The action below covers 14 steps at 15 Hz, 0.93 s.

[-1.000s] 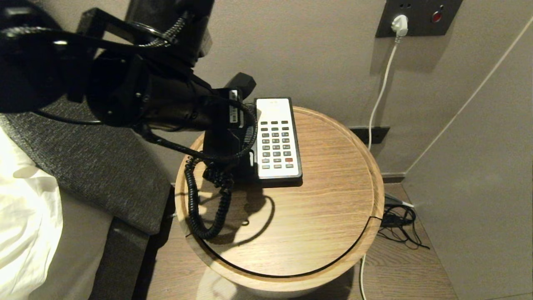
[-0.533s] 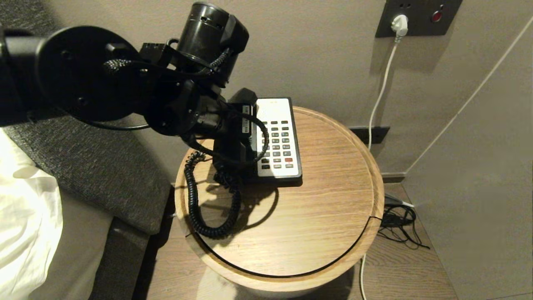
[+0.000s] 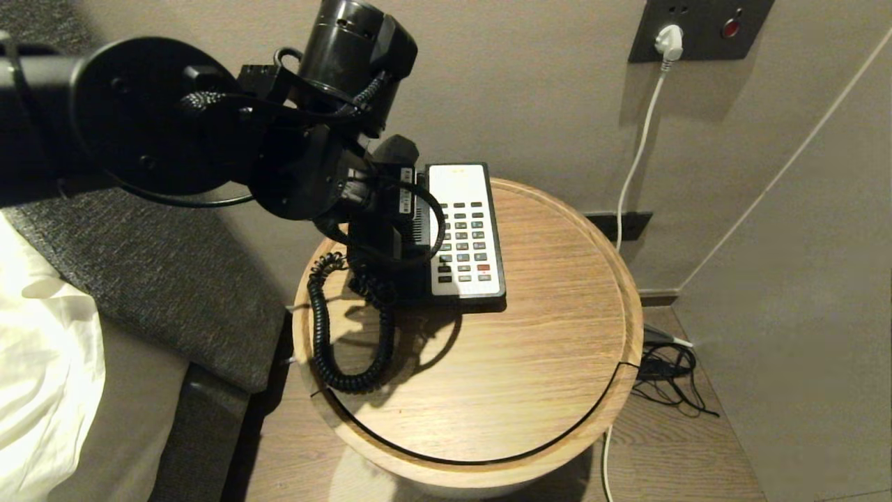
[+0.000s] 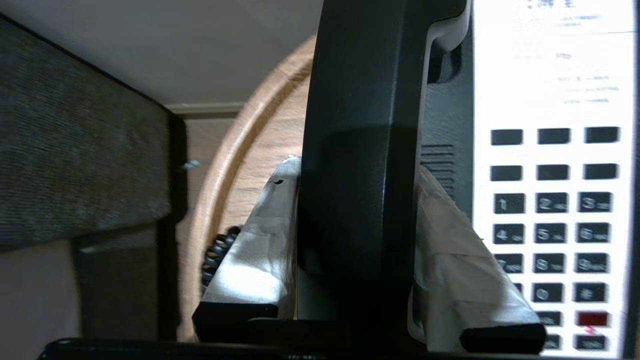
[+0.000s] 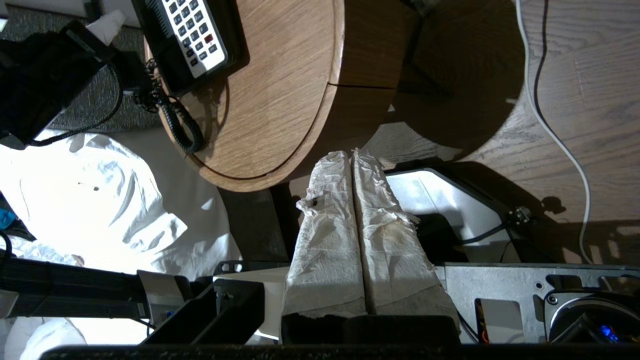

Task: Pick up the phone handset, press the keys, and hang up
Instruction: Put the handset back

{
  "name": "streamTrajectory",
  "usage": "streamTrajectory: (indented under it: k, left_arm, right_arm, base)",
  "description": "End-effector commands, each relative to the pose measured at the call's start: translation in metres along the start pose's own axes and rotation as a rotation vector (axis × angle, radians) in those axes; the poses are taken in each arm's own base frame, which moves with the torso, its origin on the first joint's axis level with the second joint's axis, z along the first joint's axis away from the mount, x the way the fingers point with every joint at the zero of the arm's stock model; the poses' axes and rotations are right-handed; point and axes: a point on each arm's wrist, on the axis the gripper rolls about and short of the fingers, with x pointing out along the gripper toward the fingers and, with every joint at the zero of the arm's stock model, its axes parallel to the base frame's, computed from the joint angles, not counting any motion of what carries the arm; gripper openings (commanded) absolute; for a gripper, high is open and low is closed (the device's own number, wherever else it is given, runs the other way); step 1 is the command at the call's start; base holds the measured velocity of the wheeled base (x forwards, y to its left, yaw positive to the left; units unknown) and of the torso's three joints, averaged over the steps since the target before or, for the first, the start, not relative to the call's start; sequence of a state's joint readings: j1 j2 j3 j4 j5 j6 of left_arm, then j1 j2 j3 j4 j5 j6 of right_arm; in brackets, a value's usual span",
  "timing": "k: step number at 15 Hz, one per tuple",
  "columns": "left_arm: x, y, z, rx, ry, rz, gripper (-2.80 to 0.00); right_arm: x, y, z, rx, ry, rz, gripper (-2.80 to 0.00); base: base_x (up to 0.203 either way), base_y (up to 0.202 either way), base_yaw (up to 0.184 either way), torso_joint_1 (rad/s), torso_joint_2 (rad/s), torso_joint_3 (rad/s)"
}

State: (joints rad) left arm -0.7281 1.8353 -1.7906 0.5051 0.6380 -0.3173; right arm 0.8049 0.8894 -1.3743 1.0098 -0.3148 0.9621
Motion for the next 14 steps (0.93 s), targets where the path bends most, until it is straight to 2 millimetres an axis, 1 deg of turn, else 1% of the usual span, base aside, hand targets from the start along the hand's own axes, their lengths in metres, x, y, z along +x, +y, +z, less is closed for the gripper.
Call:
streamTrajectory:
  k: [1,4,5,6,8,10,11,14]
  left_arm:
    - [-0.002,0.000,-0.001,0.018,-0.011,0.044,-2.80]
    - [-0.005,-0.005,-0.002,0.059,-0.042,0.121,-2.80]
    - [-0.007,-0.010,-0.003,0.078,-0.053,0.138,-2.80]
    - [-0.010,-0.015,-0.005,0.089,-0.055,0.125,-2.80]
    - [-0.007,-0.020,-0.008,0.100,-0.047,0.123,-2.80]
    - [-0.009,-0.025,-0.009,0.107,-0.048,0.111,-2.80]
    - [-0.008,-0.030,-0.013,0.122,-0.039,0.104,-2.80]
    - [-0.004,-0.034,-0.016,0.133,-0.040,0.124,-2.80]
  right_arm:
    - [0.001,-0.001,-0.001,0.002,0.005,-0.009,-2.80]
    - [0.000,-0.004,-0.003,0.002,0.006,-0.013,-2.80]
    - [-0.001,-0.004,-0.003,0.002,0.006,-0.012,-2.80]
    - [0.000,-0.005,-0.003,0.001,0.007,-0.015,-2.80]
    - [0.000,-0.005,-0.004,0.001,0.009,-0.014,-2.80]
    - [-0.002,-0.007,-0.004,0.002,0.006,-0.012,-2.80]
    - [-0.002,-0.007,-0.004,0.002,0.008,-0.013,-2.80]
    - [-0.003,-0.010,-0.006,0.004,0.010,-0.014,-2.80]
  base:
    - [0.000,0.000,0.000,0.000,0.00,0.000]
    - [0.000,0.000,0.000,0.000,0.00,0.000]
    - [0.000,0.000,0.000,0.000,0.00,0.000]
    - [0.000,0.000,0.000,0.000,0.00,0.000]
    - [0.000,0.000,0.000,0.000,0.00,0.000]
    - [0.000,0.000,0.000,0.000,0.00,0.000]
    - [0.000,0.000,0.000,0.000,0.00,0.000]
    - [0.000,0.000,0.000,0.000,0.00,0.000]
